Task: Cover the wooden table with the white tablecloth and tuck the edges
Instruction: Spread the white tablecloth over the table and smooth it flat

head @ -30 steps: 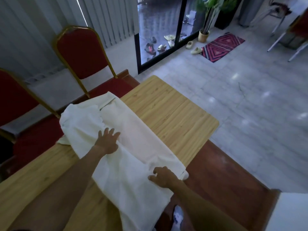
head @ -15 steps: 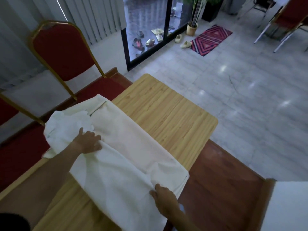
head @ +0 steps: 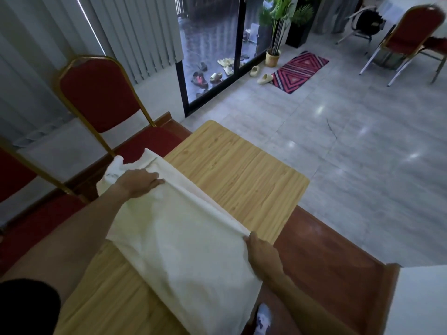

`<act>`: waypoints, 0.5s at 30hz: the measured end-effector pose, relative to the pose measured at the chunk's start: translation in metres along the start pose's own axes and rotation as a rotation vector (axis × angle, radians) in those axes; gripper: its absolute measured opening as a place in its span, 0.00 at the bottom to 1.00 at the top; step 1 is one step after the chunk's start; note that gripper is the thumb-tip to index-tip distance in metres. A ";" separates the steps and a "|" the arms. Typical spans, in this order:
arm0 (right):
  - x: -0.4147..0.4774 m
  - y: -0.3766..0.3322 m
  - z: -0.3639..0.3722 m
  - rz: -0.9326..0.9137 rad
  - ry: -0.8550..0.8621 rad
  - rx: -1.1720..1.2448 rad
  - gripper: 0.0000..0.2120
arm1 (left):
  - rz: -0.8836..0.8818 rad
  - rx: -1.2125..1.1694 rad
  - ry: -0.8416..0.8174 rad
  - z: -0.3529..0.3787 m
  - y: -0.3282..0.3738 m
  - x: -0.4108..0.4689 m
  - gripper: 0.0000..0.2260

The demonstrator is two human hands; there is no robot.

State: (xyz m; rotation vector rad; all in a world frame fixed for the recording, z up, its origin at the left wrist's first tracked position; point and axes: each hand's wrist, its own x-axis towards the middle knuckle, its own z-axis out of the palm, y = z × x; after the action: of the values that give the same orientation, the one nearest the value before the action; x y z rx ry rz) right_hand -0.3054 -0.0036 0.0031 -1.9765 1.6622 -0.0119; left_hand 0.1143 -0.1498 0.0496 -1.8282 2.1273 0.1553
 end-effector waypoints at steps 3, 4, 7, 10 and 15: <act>0.016 0.010 -0.044 0.002 0.031 0.032 0.13 | 0.012 0.077 0.074 -0.043 0.014 0.013 0.22; 0.022 0.016 -0.059 -0.001 0.044 0.010 0.13 | 0.005 0.037 0.106 -0.056 0.019 0.017 0.25; 0.040 0.035 -0.104 -0.002 0.092 0.005 0.14 | 0.009 -0.050 0.202 -0.091 0.028 0.034 0.32; 0.059 0.056 -0.148 -0.028 0.152 -0.038 0.15 | 0.015 -0.086 0.258 -0.129 0.046 0.049 0.30; 0.094 0.098 -0.220 -0.082 0.243 -0.138 0.15 | -0.027 -0.010 0.404 -0.195 0.088 0.076 0.22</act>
State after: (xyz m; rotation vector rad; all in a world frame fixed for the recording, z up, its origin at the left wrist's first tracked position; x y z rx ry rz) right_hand -0.4491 -0.1860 0.1177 -2.2200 1.7716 -0.1787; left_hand -0.0150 -0.2637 0.1971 -2.0310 2.3597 -0.2307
